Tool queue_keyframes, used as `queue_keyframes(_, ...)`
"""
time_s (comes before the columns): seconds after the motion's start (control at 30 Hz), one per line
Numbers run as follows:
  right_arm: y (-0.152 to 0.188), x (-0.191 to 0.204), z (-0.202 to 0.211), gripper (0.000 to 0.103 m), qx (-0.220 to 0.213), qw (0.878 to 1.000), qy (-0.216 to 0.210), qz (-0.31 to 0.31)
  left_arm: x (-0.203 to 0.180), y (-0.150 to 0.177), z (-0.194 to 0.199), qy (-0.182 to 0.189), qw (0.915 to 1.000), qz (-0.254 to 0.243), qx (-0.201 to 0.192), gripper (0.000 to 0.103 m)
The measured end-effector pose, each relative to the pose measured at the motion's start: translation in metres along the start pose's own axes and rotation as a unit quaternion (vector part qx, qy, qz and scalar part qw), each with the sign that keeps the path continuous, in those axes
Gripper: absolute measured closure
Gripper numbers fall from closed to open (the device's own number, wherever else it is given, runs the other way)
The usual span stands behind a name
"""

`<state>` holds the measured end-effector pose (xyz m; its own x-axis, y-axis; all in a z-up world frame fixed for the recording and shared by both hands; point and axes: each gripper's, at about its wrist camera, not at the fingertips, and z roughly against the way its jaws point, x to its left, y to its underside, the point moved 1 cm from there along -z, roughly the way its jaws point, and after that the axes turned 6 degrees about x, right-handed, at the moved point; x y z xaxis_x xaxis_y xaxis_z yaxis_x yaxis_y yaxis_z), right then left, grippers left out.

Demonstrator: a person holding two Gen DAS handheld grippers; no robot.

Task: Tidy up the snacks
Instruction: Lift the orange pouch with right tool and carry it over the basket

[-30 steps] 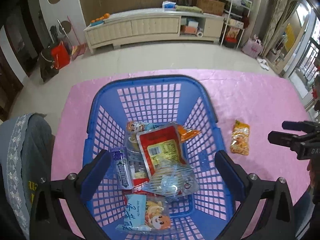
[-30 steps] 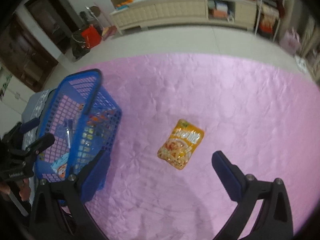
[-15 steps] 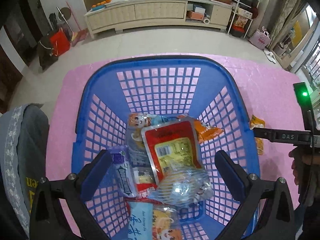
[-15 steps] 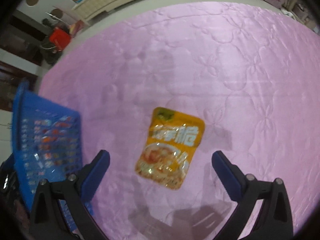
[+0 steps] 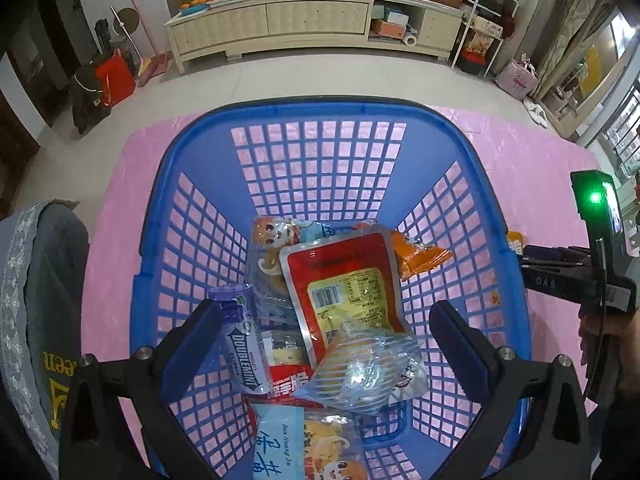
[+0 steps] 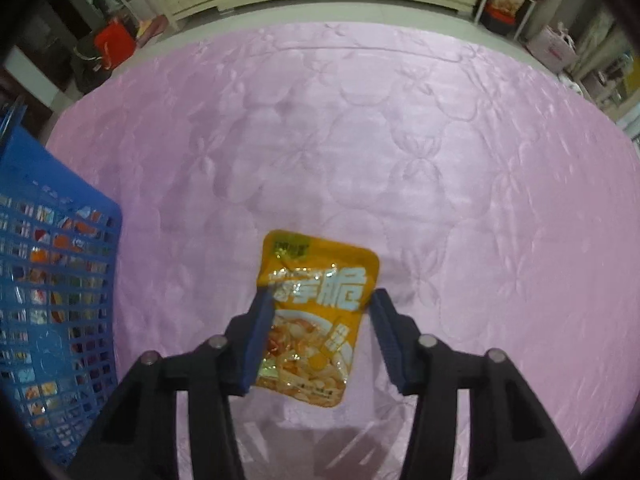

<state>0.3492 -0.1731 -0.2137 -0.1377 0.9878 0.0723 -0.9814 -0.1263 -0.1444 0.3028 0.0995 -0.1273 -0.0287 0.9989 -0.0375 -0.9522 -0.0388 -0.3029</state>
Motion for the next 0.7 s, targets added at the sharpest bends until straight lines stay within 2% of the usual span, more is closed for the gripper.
queue_keyframes(0.1,0.005,0.002,0.001,0.060,-0.009,1.000,0.005,0.025,-0.006,0.001,-0.001,-0.002,1.0000,-0.003,0.002,0.000)
queue_keyframes(0.2,0.000,0.021,-0.006,0.071,-0.011,0.999,0.003,0.041,-0.009,0.001,-0.002,0.001,1.0000,-0.006,0.001,0.000)
queue_keyframes(0.27,0.001,0.023,-0.006,0.072,-0.012,0.998,0.005,0.055,-0.011,0.002,-0.002,0.002,1.0000,-0.006,0.002,0.000)
queue_keyframes(0.37,0.001,0.028,-0.003,0.074,-0.009,0.998,-0.015,0.059,-0.012,0.003,-0.001,0.006,1.0000,-0.007,0.001,0.000)
queue_keyframes(0.47,0.004,0.020,0.000,0.075,-0.011,0.998,-0.031,0.051,-0.014,0.005,0.001,0.010,0.9999,-0.007,-0.002,0.000)
queue_keyframes(0.6,0.013,-0.001,0.016,0.100,-0.022,0.998,-0.044,0.035,-0.014,0.010,0.011,0.013,0.9998,-0.008,-0.014,0.000)
queue_keyframes(0.7,0.022,-0.008,0.028,0.100,-0.029,0.998,-0.051,0.039,-0.013,0.013,0.020,0.015,0.9997,-0.003,-0.022,0.000)
